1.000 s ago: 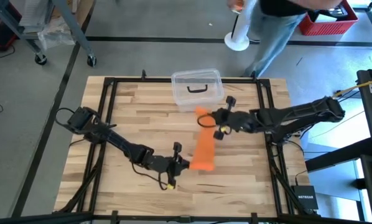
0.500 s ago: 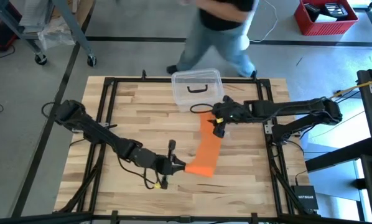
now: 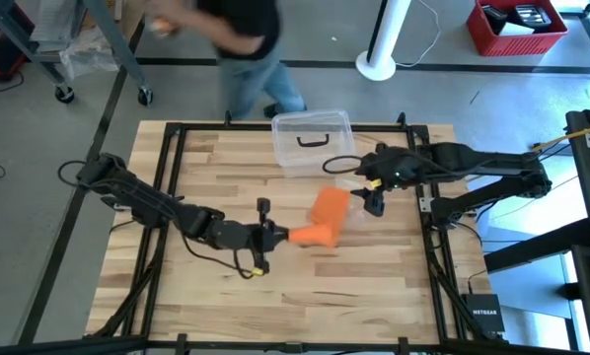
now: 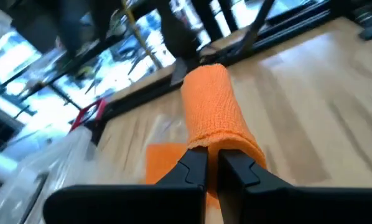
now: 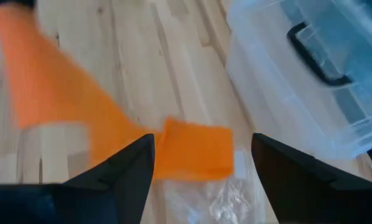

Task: Roll bandage
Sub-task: Roll the orange bandage

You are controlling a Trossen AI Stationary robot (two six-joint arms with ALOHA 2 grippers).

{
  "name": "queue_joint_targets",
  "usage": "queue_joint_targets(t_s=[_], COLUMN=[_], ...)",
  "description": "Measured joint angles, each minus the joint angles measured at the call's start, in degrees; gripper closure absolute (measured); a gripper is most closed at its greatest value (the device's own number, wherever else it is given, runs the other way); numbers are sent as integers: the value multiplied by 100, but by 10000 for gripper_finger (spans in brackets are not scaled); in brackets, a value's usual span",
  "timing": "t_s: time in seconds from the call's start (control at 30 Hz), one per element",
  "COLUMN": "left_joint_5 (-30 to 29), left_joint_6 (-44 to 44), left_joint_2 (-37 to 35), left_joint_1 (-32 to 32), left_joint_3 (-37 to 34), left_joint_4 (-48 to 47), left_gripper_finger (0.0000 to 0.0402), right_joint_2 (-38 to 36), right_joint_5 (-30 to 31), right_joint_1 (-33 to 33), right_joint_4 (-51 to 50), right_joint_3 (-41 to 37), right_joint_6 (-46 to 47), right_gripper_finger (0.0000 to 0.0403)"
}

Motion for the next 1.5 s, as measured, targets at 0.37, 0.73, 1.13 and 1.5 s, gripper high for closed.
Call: queue_joint_targets(t_s=[0.37,0.73,1.13,1.5], left_joint_5=[-95,90,131,451], left_joint_6=[408,454,581,402], left_joint_2=[-484,-501,-501,-496], left_joint_1=[104,441,490,487], left_joint_3=[4,2,2,2], left_joint_4=[714,723,594,854], left_gripper_finger=[396,396,396,396], right_joint_2=[-178,36,1277,1571], right_joint_5=[402,2240,1546,1676], right_joint_1=[1422,1761,1484,1427], right_joint_4=[1782,6607,8748,9534], right_joint_3=[-2013,-4670,-5034,-4868], right_joint_6=[398,112,-341,-1131], right_gripper_finger=[133,133,173,322])
